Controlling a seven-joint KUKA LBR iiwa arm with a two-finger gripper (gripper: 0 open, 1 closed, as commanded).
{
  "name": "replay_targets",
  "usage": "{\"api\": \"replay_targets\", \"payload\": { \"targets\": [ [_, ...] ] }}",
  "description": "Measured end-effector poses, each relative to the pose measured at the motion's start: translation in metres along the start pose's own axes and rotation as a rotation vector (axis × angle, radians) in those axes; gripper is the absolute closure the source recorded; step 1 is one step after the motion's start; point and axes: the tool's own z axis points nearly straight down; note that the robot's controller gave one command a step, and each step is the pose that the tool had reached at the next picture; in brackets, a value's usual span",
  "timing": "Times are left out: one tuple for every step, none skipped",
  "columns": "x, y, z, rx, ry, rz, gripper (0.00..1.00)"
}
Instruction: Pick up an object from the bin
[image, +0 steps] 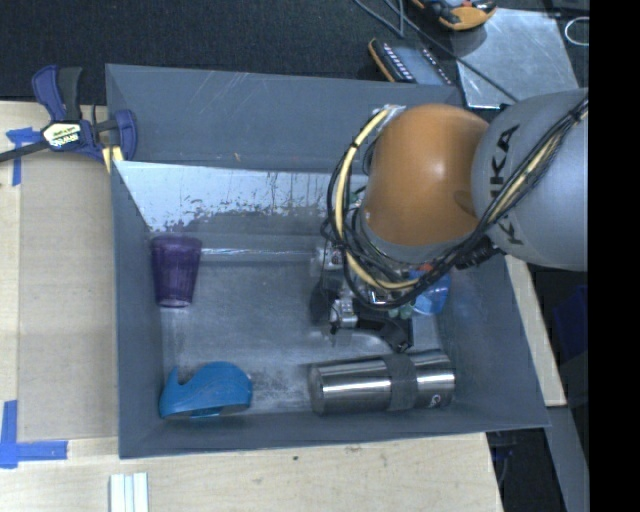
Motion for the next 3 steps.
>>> {"api": "replay_targets", "payload": {
  "targets": [
    [-0.002,0.000,-0.004,-0.001,-0.008,0.003,0.00],
    [-0.040,-0.101,0.128,-0.001,0.002,0.081,0.00],
    [-0.068,-0.116,0.077,-0.004,-0.012,0.108,0.00]
  ]
}}
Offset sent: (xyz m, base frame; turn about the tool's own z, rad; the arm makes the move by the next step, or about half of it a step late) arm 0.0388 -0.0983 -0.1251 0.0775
